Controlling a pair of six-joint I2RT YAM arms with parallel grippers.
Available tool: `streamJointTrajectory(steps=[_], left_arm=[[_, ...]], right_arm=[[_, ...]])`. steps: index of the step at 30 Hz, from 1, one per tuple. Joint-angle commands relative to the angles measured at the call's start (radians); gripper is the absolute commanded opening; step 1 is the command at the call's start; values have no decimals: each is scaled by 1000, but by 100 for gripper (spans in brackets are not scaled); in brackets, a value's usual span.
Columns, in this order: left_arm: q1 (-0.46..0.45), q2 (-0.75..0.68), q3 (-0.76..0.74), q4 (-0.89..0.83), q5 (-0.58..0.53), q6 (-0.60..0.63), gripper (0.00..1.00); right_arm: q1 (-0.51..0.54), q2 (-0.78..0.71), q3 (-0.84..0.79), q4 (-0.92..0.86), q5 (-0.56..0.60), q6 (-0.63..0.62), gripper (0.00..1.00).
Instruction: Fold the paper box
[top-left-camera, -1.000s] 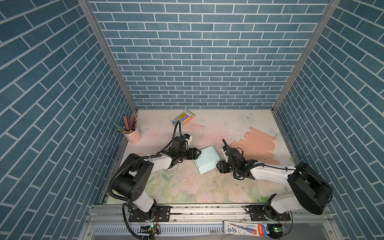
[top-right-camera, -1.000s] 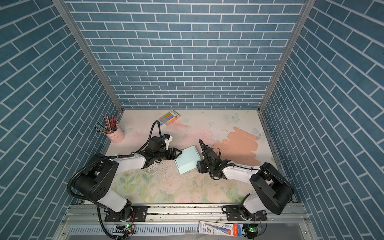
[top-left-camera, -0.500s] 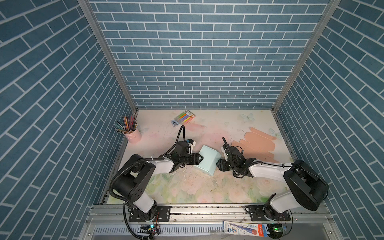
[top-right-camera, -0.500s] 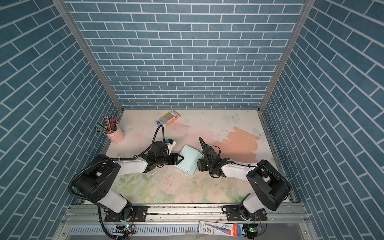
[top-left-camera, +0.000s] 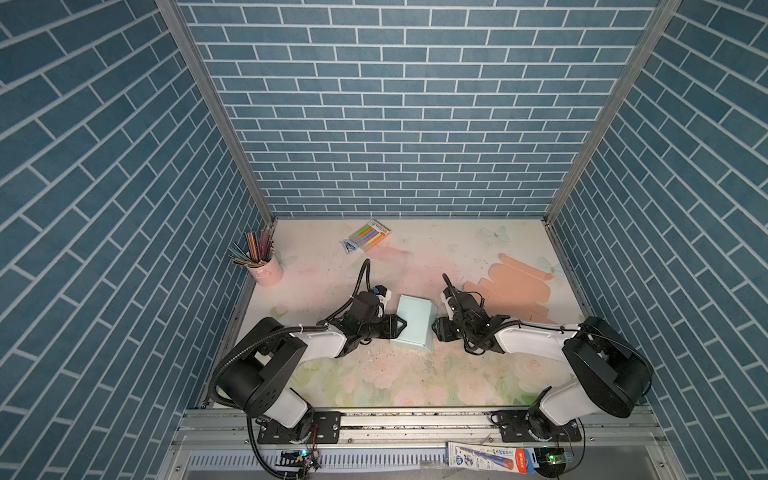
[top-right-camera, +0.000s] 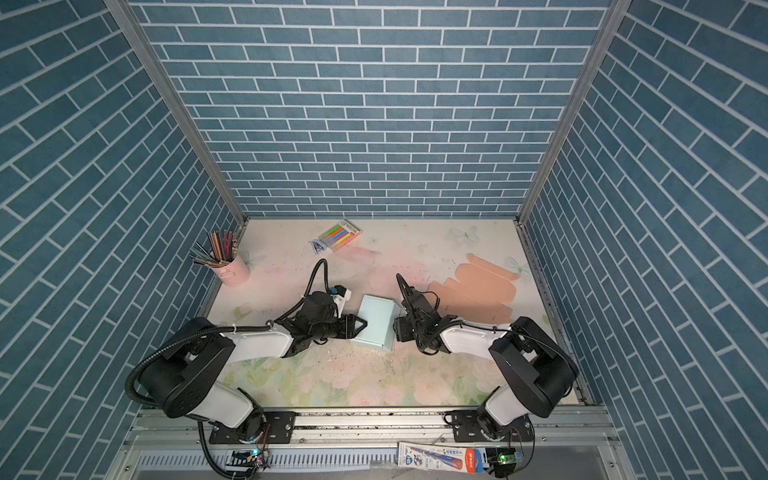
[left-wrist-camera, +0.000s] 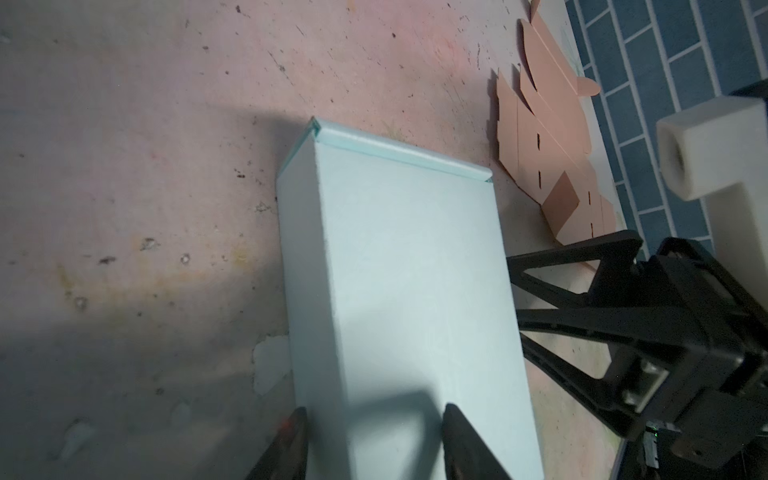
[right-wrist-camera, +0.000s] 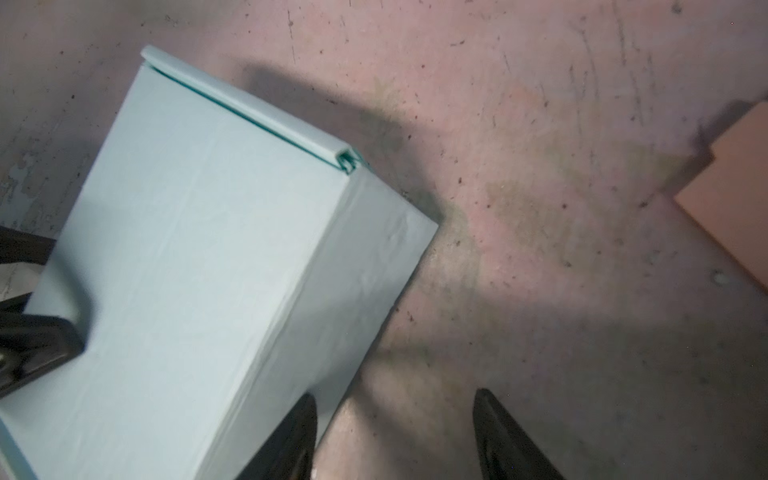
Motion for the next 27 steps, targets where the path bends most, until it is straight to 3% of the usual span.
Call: streamJointTrajectory(steps=[1,10,16,23,27], left_arm=[[-43,-9,-18,27,64,-20,51],[-48,-38,-49,28,62,-33,51],[-17,-72,-106,72,78,-58,51],[8,-177,-139,-24,57,-23,58],[7,-238,-173,-47,59,-39,68]], right_arm=[[46,37,33,25,-58,6,61],[69,26,45,53,-65,9,61],[49,-5,-37,87,-92,46,61],[44,-113,-160,78,-69,85,61],[54,-148,-180,39,-70,90,61]])
